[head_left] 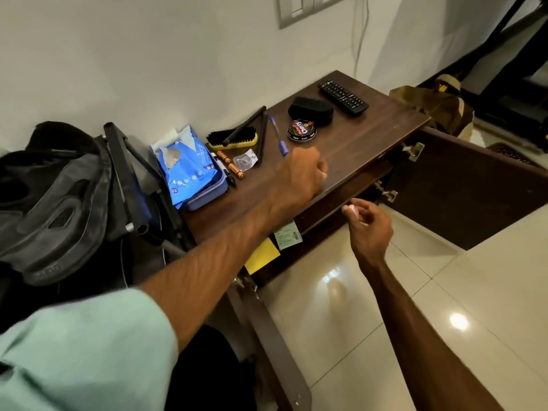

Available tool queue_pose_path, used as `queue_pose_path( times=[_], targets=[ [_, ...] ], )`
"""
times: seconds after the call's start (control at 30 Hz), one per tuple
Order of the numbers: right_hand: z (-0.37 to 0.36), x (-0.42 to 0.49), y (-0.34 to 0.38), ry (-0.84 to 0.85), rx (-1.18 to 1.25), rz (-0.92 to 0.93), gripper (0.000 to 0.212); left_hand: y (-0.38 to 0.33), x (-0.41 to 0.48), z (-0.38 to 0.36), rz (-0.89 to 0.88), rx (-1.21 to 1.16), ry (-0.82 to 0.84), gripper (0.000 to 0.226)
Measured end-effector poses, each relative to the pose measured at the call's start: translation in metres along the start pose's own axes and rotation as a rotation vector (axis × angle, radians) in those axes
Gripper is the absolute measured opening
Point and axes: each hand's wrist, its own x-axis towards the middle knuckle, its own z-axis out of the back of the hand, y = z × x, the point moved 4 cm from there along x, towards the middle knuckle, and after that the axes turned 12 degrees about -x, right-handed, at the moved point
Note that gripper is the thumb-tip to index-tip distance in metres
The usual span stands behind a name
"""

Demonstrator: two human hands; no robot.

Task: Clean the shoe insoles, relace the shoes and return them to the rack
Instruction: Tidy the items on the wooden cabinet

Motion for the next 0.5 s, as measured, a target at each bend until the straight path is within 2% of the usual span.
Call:
queue_pose_path(
  times=[0.1,0.17,0.23,0.3,0.37,0.43,0.5],
  targets=[
    [-0.005,0.0,-0.024,0.064,0.008,-0.123,0.028,-0.016,-0.04,-0.03,0.015,-0.313,-0.045,0.009],
    [-0.009,0.004,-0.04,0.121,0.022,-0.194,0.028,-0.01,-0.067,-0.065,0.142,-0.445,-0.066,0.01],
    [-0.014,0.009,-0.054,0.163,0.009,-0.237,0.027,0.016,-0.084,-0.104,0.425,-0.543,-0.08,0.01],
    [-0.021,0.012,-0.064,0.208,0.008,-0.251,0.027,0.049,-0.093,-0.137,0.817,-0.819,-0.104,0.01],
    [-0.029,0.016,-0.063,0.239,-0.005,-0.207,0.027,0.07,-0.092,-0.15,1.03,-1.088,-0.201,0.014],
    [-0.038,0.021,-0.057,0.284,-0.035,-0.128,0.03,0.084,-0.086,-0.152,1.081,-1.135,-0.302,0.017],
    [-0.05,0.029,-0.05,0.323,-0.1,-0.019,0.032,0.085,-0.077,-0.149,1.039,-1.164,-0.289,0.019]
  ],
)
